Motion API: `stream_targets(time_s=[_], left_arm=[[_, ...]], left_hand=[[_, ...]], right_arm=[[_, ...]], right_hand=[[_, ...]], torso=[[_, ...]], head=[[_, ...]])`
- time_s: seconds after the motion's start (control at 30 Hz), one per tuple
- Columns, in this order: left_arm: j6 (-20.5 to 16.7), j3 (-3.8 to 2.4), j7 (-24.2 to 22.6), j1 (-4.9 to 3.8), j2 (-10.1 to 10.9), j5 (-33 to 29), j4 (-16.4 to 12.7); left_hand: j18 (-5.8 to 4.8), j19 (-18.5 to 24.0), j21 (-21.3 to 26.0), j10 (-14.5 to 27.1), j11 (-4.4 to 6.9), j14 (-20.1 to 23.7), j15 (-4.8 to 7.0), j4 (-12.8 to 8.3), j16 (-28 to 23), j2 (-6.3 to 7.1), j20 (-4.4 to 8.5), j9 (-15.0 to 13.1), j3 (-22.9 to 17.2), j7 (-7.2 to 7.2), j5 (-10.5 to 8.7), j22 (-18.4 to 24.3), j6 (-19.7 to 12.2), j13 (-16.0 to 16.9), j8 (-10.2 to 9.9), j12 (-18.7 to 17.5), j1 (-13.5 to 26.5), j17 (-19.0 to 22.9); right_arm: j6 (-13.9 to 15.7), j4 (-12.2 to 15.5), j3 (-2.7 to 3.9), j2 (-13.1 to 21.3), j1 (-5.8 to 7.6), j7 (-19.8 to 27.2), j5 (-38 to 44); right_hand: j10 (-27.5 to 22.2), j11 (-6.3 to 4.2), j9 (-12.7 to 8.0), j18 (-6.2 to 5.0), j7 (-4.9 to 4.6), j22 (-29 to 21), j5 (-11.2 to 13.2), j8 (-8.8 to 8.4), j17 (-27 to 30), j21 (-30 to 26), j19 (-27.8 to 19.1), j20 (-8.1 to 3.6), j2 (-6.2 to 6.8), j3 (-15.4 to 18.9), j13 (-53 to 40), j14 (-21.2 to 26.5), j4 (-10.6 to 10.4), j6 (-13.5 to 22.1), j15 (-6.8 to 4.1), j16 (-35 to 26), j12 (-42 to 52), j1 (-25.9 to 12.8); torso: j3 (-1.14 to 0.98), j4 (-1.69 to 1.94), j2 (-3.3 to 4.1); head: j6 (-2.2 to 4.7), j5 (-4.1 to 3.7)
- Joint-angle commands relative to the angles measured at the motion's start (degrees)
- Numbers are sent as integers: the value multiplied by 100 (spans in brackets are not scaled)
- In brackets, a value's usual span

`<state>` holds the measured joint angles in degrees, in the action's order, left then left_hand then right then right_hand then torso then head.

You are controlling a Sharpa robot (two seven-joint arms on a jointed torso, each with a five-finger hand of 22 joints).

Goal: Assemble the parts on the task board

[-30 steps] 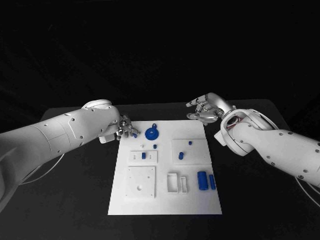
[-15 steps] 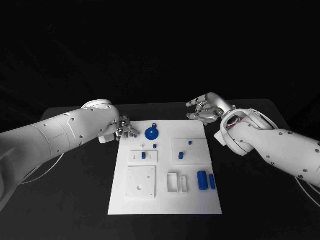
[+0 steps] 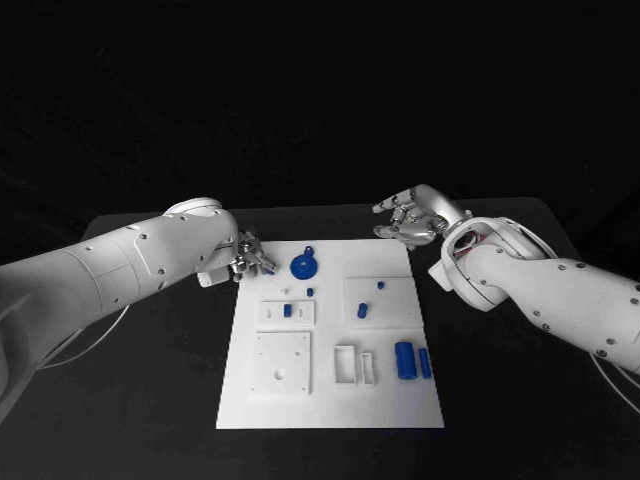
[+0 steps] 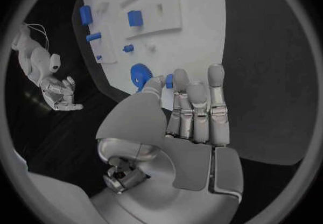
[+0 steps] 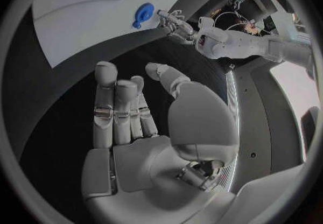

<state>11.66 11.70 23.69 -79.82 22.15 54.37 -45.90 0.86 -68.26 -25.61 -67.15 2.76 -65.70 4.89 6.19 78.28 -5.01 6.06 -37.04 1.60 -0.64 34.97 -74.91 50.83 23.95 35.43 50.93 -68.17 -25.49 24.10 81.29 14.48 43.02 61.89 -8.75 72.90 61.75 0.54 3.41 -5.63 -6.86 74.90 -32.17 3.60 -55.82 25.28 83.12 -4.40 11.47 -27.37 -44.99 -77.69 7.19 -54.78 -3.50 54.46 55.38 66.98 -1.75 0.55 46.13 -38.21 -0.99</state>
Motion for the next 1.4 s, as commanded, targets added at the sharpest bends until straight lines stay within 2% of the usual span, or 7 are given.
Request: stream_targets(time_s=[0.03,0.67,0.7,0.73,1.0,1.17,1.4], left_arm=[[117,-2,15,-1,1,-462,13],[-257,-22,19,-5,318,-1236,-238],[-291,-24,18,-6,349,-1244,-283],[-326,-25,16,-6,381,-1250,-331],[-621,-33,11,-10,637,-1237,-785],[-779,-33,54,-12,817,-1049,-1147],[-994,-29,164,-11,1103,-689,-1693]], left_hand=[[26,64,-26,13,2,42,13,-104,10,-117,1,-29,-155,14,-41,-124,-28,-13,16,-39,-120,-4],[50,58,-102,-152,6,-54,29,-759,-49,-294,17,4,-848,-1,-152,-124,232,-46,-191,-184,-105,-65],[45,62,-109,-161,18,-59,49,-849,-46,-350,36,26,-1112,0,-1088,-125,229,-51,-237,-204,-205,-74],[35,43,-161,-225,-37,-94,-38,-949,-31,187,-26,120,-2848,-92,-1714,-119,448,-30,-386,-204,434,-117],[56,16,-228,-401,54,-196,77,-1076,-18,136,61,-75,-2717,55,-1628,-122,590,-16,-325,-242,441,-181],[35,-5,-288,-465,93,-247,116,-1197,-20,173,101,-775,-3203,113,-1773,-125,504,40,-49,-258,774,-289],[32,-11,-393,-504,126,-310,144,-1149,-29,248,132,-1473,-3567,149,-1781,-121,523,120,-100,-213,983,-380]], right_arm=[[-62,1,6,-4,-2,25,43],[-131,-29,6,13,-3,-9,43],[-132,-30,6,15,-3,-10,43],[-132,-32,6,17,-3,-11,43],[-135,-39,6,36,-3,-13,43],[-135,-41,6,42,-3,-11,43],[-132,-40,6,58,-4,-9,41]], right_hand=[[-39,-12,5,-51,-17,267,-26,-16,-5,11,-31,-13,0,-20,-7,14,-21,-9,4,9,5,-29],[-43,-12,7,-51,-15,266,-26,-14,-8,8,-34,-13,-2,-23,-8,14,-23,-39,4,12,6,-33],[-43,-12,7,-51,-15,266,-26,-14,-8,8,-34,-13,-2,-23,-8,14,-23,-39,4,12,6,-33],[-43,-12,7,-51,-15,266,-26,-14,-8,8,-34,-13,-2,-23,-8,14,-23,-39,4,12,6,-33],[-43,-12,7,-51,-15,266,-26,-14,-8,8,-34,-13,-2,-23,-8,14,-23,-39,4,12,6,-33],[-47,-12,7,-50,-16,267,-41,-15,2,13,-37,-13,3,-20,-8,19,-19,-35,5,1,6,-34],[-47,-13,7,-50,-15,267,-53,-15,1,13,-37,-13,4,-23,-8,18,-18,-38,4,3,6,-36]], torso=[[-1,5,0],[-3,20,-15],[-2,17,-11],[0,16,-11],[4,21,-16],[3,17,-17],[1,9,-8]], head=[[-10,-5],[2,-24],[5,-22],[4,-13],[5,3],[11,34],[11,49]])
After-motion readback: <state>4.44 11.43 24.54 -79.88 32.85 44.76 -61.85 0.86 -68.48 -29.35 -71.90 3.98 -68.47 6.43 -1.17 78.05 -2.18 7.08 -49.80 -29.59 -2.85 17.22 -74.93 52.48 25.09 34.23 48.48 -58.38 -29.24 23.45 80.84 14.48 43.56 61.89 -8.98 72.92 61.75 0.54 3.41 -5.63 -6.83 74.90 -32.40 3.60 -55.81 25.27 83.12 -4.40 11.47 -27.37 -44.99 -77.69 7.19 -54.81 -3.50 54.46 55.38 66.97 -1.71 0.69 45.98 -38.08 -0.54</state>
